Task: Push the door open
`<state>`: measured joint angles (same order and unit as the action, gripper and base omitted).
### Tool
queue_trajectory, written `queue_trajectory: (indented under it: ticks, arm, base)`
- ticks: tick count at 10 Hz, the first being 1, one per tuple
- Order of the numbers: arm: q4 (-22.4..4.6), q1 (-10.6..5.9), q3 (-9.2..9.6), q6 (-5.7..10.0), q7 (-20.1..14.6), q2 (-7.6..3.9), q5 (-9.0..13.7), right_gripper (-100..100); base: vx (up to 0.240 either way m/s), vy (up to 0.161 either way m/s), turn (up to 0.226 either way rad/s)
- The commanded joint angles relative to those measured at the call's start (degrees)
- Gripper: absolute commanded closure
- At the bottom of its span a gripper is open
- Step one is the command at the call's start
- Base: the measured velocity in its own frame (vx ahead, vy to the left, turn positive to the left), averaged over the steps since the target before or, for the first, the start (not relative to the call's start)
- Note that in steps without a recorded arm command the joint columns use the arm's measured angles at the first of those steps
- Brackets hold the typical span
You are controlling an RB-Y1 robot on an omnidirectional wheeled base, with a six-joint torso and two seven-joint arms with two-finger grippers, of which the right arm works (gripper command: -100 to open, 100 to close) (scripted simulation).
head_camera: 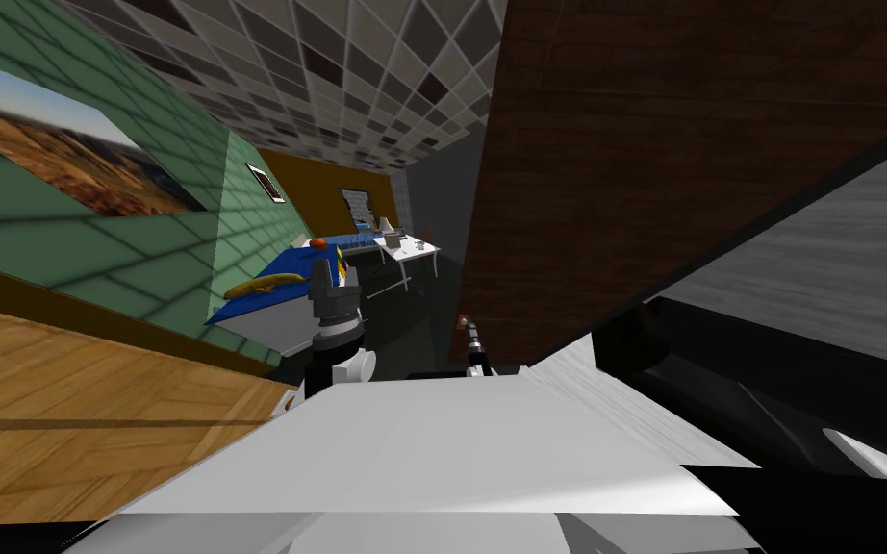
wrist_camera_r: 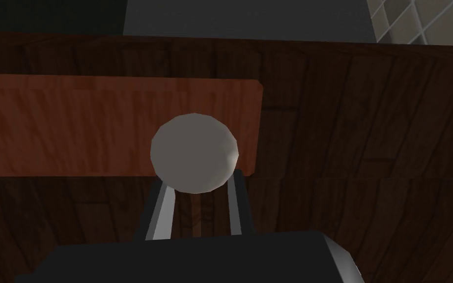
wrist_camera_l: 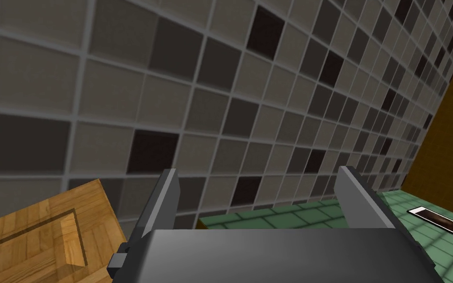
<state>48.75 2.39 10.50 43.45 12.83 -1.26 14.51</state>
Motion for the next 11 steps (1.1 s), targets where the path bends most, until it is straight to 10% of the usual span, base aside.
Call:
queue_trajectory:
  ticks: [1, 2, 3, 11]
  arm:
    - [1.76, 0.59, -0.50, -0.38, 0.31, -0.50, 0.20, 100]
    - [1.82, 0.66, -1.52, -0.19, 0.76, -0.74, 0.74, 100]
    - [2.61, 1.23, 0.75, -0.70, 1.08, -1.00, 0.88, -100]
    - [-1.09, -1.39, 10.22, 0.98, 3.31, 1.57, 4.24, -100]
  base:
    - [0.133, 0.012, -0.026]
    - [0.191, 0.016, -0.104]
    - [0.061, -0.018, -0.231]
    - [-0.114, -0.044, -0.221]
